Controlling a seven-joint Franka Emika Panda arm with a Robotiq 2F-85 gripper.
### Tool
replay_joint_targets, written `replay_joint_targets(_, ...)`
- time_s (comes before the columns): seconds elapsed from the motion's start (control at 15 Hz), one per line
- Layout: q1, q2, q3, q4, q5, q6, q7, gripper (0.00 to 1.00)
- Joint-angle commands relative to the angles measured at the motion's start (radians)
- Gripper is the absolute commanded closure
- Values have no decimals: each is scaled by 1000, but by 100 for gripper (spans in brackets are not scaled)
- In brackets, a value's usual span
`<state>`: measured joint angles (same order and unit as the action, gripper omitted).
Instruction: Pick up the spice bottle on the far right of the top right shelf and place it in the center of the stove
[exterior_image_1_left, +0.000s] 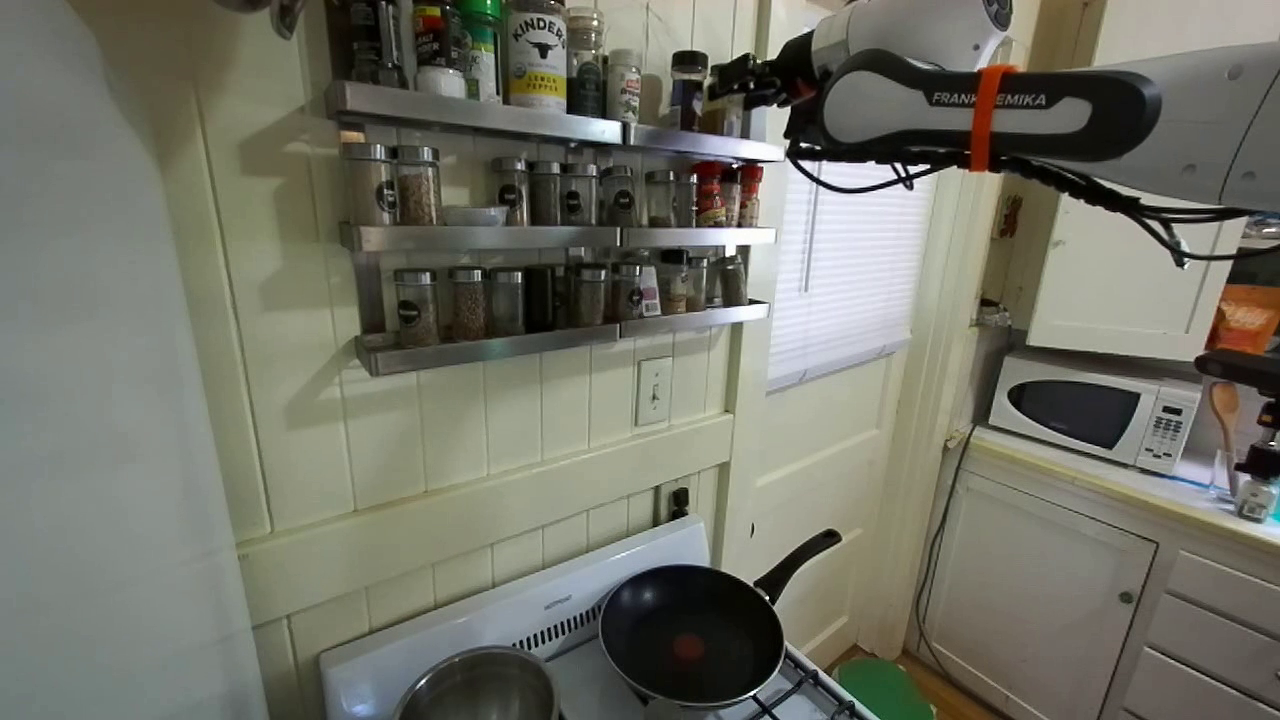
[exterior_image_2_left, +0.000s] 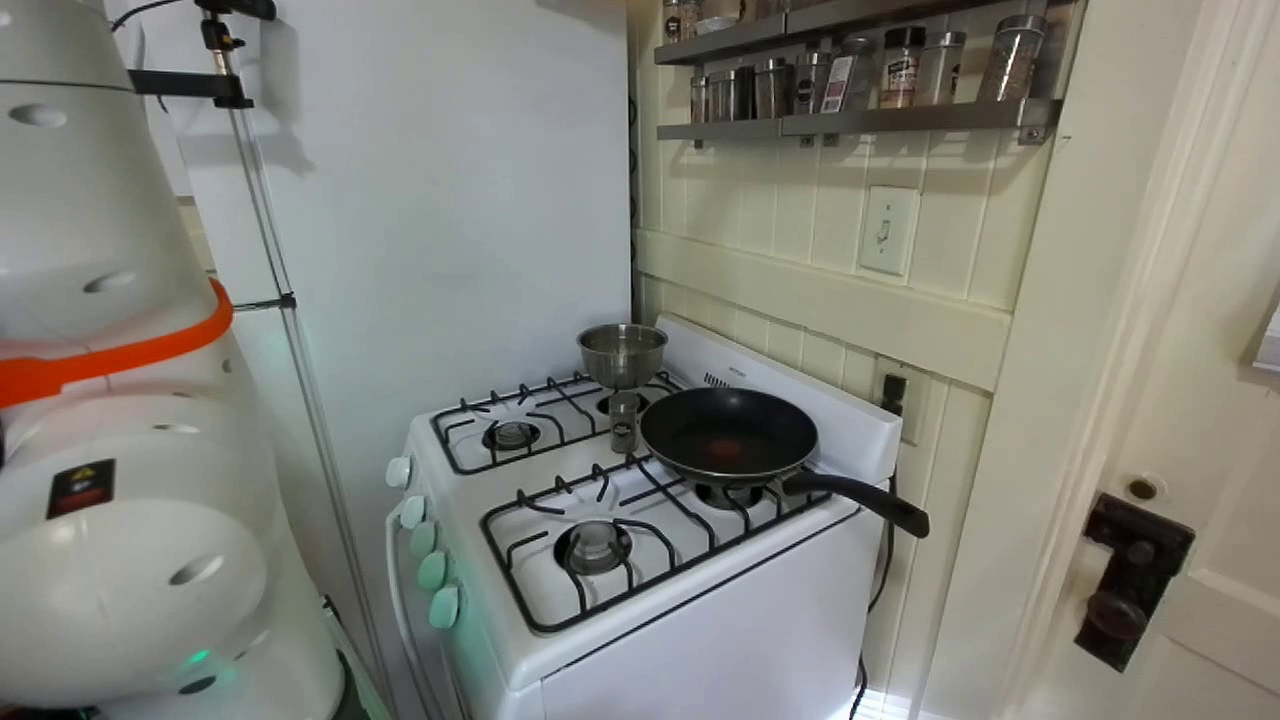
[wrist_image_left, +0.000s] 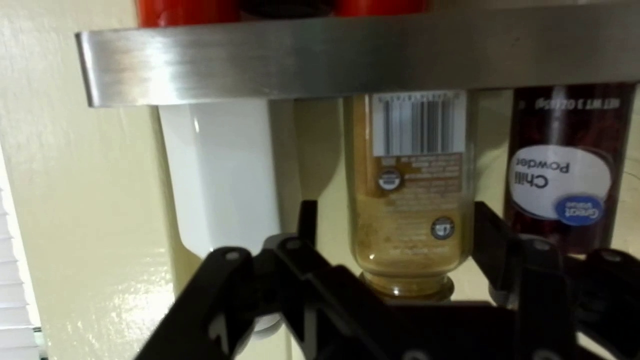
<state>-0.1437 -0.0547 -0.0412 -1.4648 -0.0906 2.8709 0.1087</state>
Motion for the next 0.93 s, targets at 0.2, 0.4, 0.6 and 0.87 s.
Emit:
replay_joint_targets(0.2, 0, 38, 0, 26, 0, 14, -1, 24)
replay_joint_targets(0.4, 2, 45, 2, 27, 0, 12, 1, 26)
replay_joint_targets(0.6, 4, 45, 8, 23, -7, 14, 0, 59)
replay_joint_targets(0.87, 0, 36, 11, 30, -36, 7, 13, 67)
